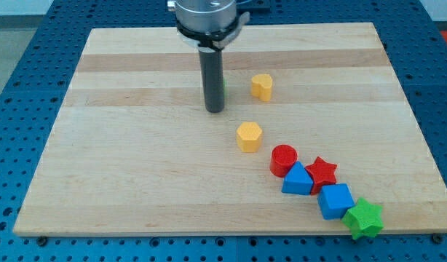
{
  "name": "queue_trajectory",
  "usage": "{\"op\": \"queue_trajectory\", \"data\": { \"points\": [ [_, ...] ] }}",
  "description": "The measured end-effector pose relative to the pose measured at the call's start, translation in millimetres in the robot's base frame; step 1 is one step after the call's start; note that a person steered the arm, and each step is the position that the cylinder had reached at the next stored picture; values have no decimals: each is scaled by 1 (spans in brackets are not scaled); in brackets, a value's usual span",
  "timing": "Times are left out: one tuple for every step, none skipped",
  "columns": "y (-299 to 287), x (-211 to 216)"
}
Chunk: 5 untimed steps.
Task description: Move the yellow hexagon left to the green circle
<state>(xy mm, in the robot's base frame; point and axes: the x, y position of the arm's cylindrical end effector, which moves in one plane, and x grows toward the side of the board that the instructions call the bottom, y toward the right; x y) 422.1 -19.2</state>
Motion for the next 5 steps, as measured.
{"op": "queue_trajectory", "data": {
  "points": [
    [78,28],
    [130,38],
    [121,44],
    [87,56],
    [86,59]
  ]
}}
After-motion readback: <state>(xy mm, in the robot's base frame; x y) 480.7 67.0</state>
